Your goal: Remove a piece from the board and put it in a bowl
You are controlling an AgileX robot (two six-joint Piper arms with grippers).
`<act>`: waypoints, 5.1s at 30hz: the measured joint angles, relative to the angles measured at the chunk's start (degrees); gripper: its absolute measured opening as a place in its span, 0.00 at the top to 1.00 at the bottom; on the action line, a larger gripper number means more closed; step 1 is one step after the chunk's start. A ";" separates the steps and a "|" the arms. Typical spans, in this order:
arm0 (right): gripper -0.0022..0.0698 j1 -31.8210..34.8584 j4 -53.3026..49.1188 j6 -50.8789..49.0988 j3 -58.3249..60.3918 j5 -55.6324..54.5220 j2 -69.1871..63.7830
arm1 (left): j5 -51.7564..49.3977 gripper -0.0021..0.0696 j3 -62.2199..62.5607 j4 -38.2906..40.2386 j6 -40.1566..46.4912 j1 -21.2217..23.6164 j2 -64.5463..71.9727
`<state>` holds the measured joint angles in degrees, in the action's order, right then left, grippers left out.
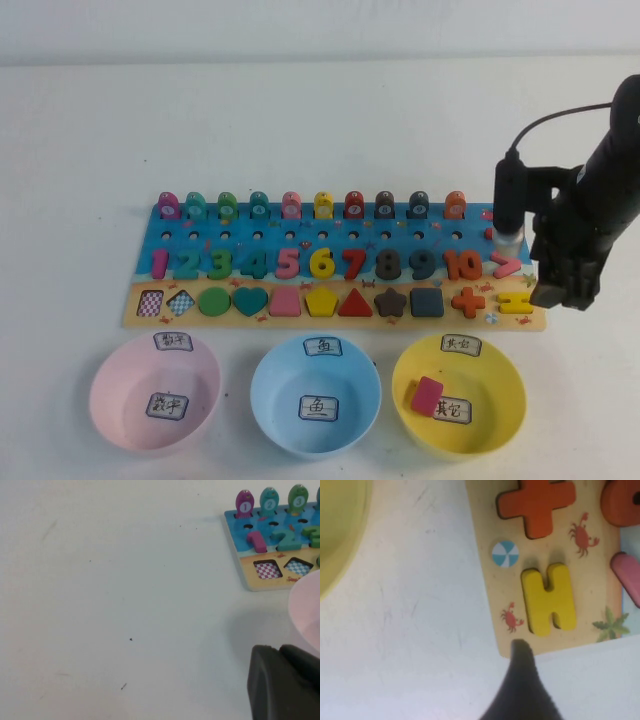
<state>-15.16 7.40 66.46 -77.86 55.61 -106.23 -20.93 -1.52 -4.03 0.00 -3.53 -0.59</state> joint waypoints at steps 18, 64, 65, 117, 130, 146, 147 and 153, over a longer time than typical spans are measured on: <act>0.51 0.00 5.47 2.10 0.00 -1.70 -0.25 | 0.00 0.98 0.00 0.00 0.00 0.00 0.00; 0.31 -2.56 4.62 2.80 0.00 -2.59 -0.88 | 0.00 0.98 0.00 0.00 0.00 0.00 0.00; 0.31 -2.56 4.34 3.17 0.00 -2.59 -0.88 | 0.00 0.98 0.00 0.00 -0.30 0.00 0.00; 0.30 -1.85 2.69 5.35 0.92 -4.56 -5.49 | 0.00 0.98 0.00 0.00 -0.30 0.00 0.00; 0.30 -1.02 2.28 5.35 0.92 -4.56 -5.63 | 0.00 0.98 0.00 0.00 -0.30 0.00 0.00; 0.30 -0.96 3.76 5.35 0.92 -5.82 -3.75 | 0.00 0.98 0.00 0.00 -0.30 0.00 0.00; 0.30 -0.96 3.76 5.35 0.92 -5.82 -3.85 | 0.00 0.98 0.00 0.00 -0.30 0.00 0.00; 0.30 -0.88 3.56 5.35 0.92 -6.63 -5.09 | 0.00 0.98 0.00 0.00 -0.30 0.00 0.00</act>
<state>-16.04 10.97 71.81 -76.95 48.99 -111.32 -20.93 -1.52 -4.03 -0.30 -3.53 -0.59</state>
